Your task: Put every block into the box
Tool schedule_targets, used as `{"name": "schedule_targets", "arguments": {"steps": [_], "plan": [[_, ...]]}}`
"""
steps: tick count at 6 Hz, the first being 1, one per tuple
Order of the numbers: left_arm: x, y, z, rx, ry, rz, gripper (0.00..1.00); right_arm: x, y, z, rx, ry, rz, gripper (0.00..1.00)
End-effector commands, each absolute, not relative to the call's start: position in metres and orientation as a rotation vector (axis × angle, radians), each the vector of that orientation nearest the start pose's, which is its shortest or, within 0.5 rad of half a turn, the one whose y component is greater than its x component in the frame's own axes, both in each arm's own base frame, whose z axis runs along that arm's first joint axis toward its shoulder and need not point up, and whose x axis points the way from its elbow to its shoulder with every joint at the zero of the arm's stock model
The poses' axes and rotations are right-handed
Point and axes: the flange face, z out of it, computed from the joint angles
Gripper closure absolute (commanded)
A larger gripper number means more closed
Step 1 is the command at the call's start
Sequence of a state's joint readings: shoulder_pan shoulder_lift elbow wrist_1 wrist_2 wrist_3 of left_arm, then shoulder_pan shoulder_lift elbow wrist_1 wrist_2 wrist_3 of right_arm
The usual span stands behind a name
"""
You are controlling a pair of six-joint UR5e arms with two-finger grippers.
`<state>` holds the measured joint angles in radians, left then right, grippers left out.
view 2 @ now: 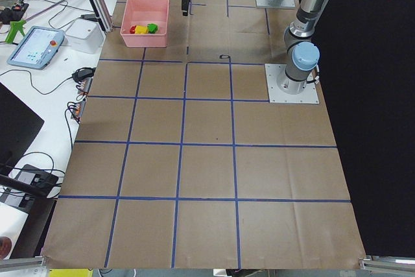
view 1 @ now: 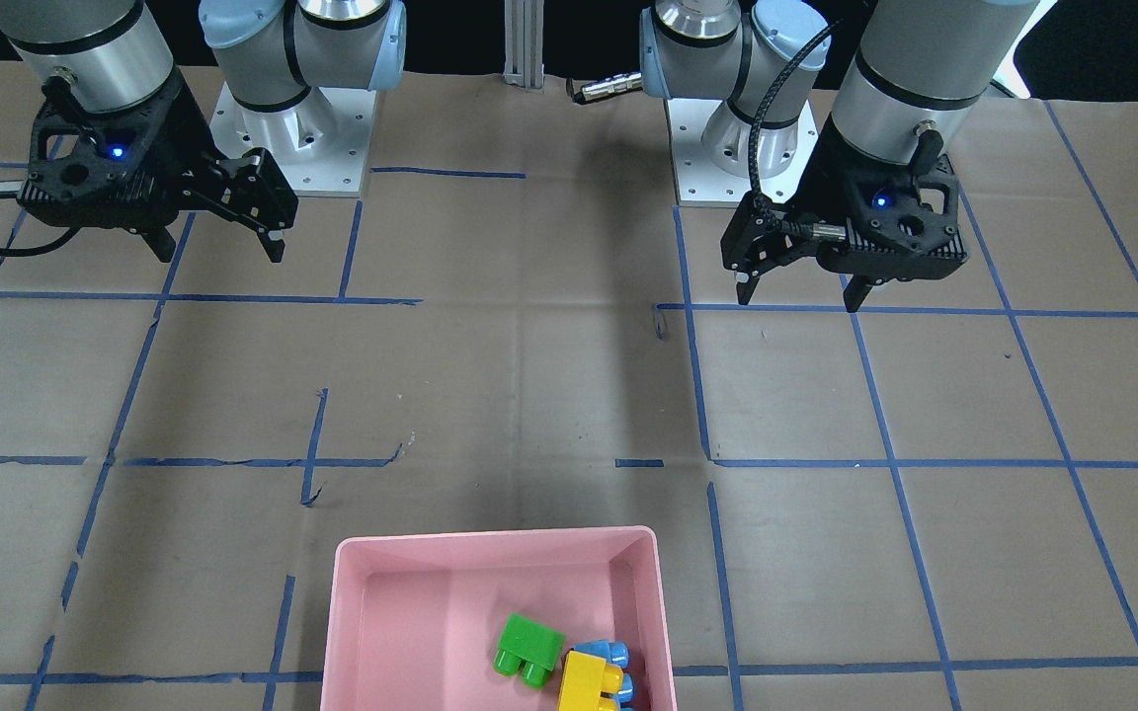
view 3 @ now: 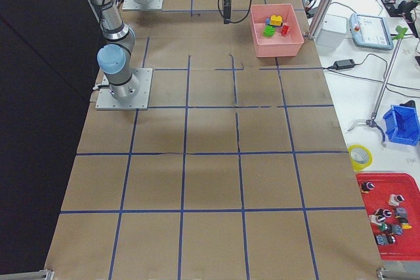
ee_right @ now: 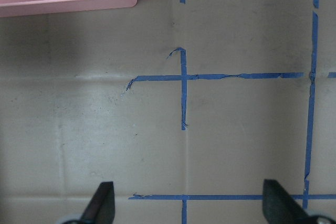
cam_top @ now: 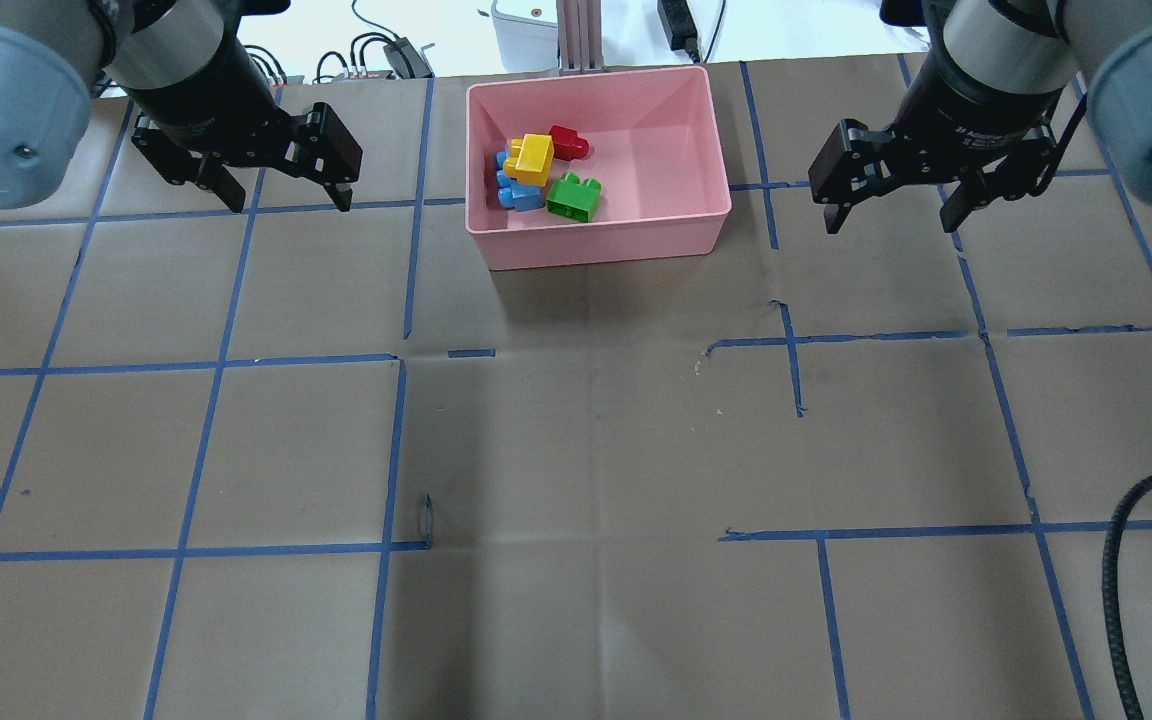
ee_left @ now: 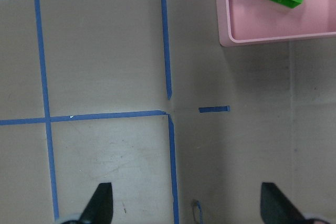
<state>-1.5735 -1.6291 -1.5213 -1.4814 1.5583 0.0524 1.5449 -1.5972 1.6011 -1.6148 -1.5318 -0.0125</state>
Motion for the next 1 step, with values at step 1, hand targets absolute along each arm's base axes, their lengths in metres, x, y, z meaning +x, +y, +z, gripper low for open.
{"name": "schedule_targets", "arguments": {"steps": [1], "plan": [[-0.1352,-0.5243,0.4928,0.085,3.146,-0.131,0.0,0.1249,-0.4881,0.494,0.015,3.106,-0.077,0.0]]}}
